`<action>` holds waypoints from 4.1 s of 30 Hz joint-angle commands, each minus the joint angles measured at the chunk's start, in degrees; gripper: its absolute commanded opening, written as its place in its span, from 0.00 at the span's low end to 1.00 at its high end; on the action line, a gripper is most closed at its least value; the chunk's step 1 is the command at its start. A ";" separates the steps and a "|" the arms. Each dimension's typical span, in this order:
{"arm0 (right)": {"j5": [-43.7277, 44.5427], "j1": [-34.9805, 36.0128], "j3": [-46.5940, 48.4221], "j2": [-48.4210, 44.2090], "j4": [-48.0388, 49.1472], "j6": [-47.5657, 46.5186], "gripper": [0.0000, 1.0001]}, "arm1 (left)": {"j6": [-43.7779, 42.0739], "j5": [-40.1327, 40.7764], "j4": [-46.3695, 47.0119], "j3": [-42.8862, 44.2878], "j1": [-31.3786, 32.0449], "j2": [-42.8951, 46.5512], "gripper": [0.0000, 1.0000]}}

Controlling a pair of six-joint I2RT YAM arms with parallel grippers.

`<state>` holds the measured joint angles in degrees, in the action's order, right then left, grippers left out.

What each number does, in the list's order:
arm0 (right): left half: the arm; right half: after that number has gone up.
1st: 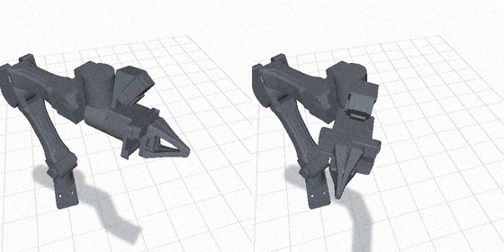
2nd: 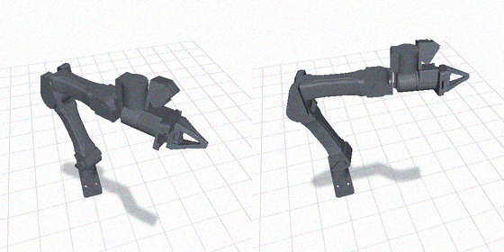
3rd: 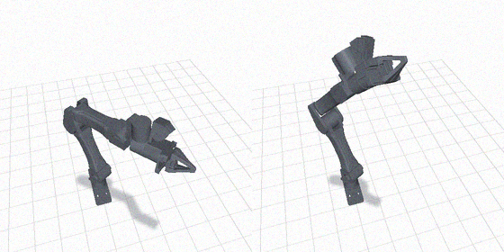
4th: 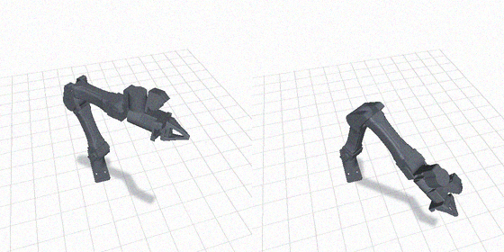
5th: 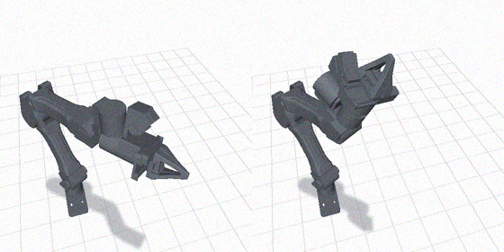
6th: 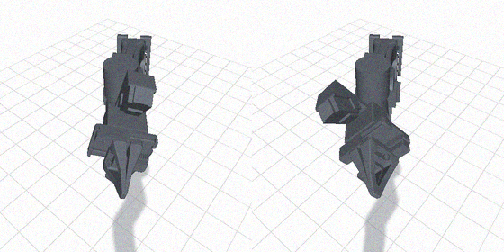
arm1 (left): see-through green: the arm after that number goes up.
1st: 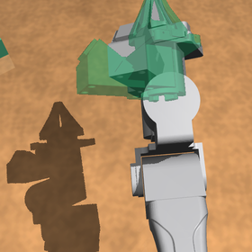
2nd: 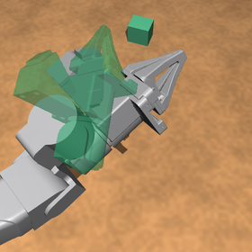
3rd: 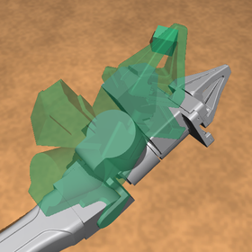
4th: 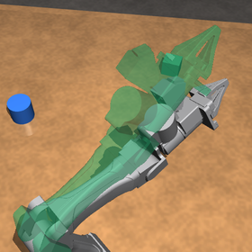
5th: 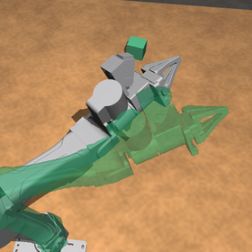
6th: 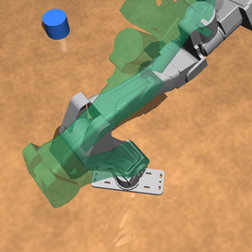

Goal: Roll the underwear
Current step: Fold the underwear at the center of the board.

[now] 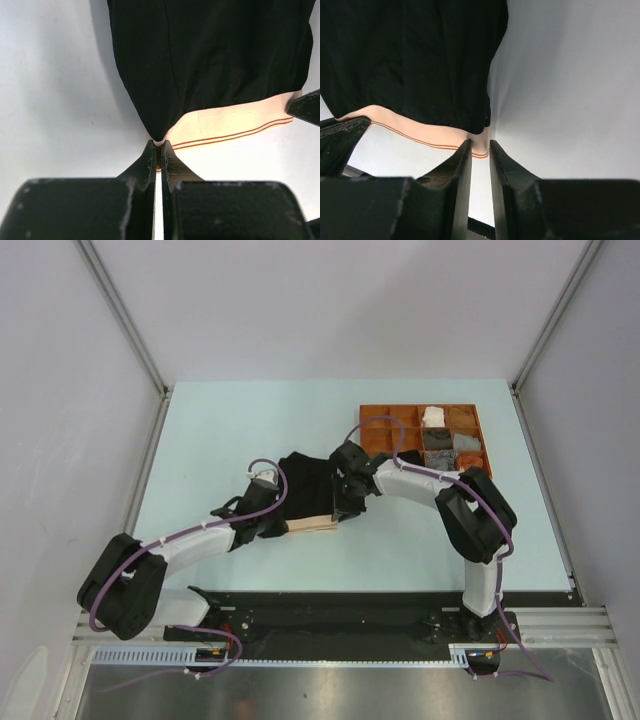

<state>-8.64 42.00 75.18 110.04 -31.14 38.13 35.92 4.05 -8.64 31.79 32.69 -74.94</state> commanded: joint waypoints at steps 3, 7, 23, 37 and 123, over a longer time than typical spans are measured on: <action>0.48 1.07 -0.82 1.05 0.02 1.68 0.20 | -0.85 -0.89 1.88 -0.68 0.36 1.46 0.00; 1.08 2.03 -1.26 2.19 -1.12 2.03 0.22 | -0.94 -1.07 1.97 -0.68 0.36 1.37 0.00; 1.52 2.21 -3.11 5.10 -2.08 1.69 0.00 | -0.76 2.26 -0.31 -0.68 0.36 1.64 0.00; 6.62 1.51 -0.57 -1.84 -5.60 -0.16 0.00 | -0.50 5.79 -0.85 -0.24 0.36 1.81 0.00; 11.99 9.77 18.85 2.10 -11.32 -2.62 0.00 | 10.40 -0.36 24.64 -11.67 2.56 -6.09 0.30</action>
<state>1.85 50.35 89.03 113.23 -42.81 34.98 47.09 1.32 22.20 19.31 34.85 -77.97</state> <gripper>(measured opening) 0.021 0.299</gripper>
